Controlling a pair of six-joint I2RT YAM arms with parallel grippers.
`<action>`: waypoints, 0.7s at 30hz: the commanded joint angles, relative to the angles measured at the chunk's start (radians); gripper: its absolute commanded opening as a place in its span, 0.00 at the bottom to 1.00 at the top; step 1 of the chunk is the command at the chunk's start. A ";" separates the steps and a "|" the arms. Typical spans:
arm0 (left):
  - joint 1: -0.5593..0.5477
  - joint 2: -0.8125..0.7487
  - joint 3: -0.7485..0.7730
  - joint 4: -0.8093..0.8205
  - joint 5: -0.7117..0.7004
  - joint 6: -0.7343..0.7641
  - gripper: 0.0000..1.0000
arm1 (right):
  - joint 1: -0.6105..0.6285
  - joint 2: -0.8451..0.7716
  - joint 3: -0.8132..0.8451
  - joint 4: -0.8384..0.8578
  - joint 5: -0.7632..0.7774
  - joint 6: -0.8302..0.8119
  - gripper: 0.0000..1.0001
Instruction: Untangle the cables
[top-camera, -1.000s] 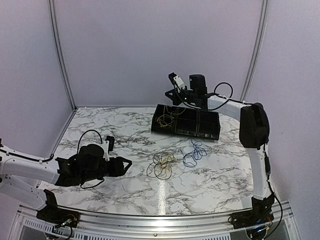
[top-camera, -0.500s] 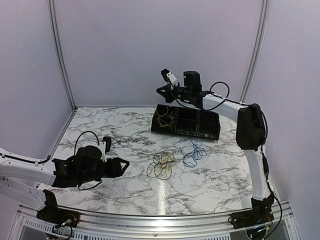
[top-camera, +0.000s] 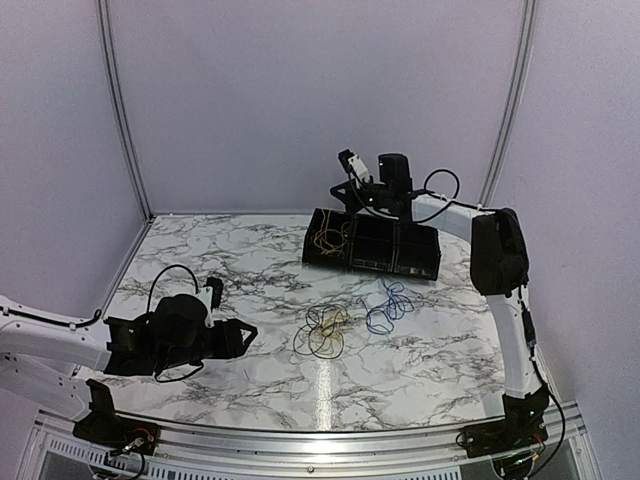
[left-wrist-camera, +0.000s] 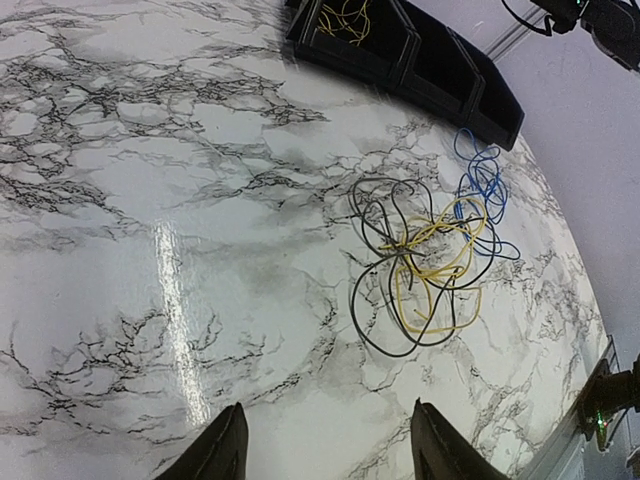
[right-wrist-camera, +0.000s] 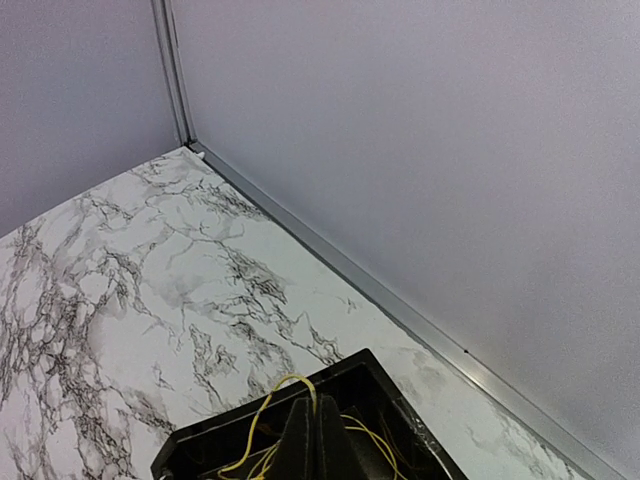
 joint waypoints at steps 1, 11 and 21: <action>-0.014 0.022 0.042 -0.053 -0.021 -0.007 0.58 | -0.008 0.034 0.001 -0.031 0.022 -0.078 0.00; -0.026 0.032 0.076 -0.084 -0.027 0.000 0.58 | 0.023 0.073 0.010 -0.181 0.105 -0.286 0.00; -0.033 0.020 0.113 -0.136 -0.026 0.025 0.59 | 0.070 0.101 0.009 -0.201 0.246 -0.415 0.00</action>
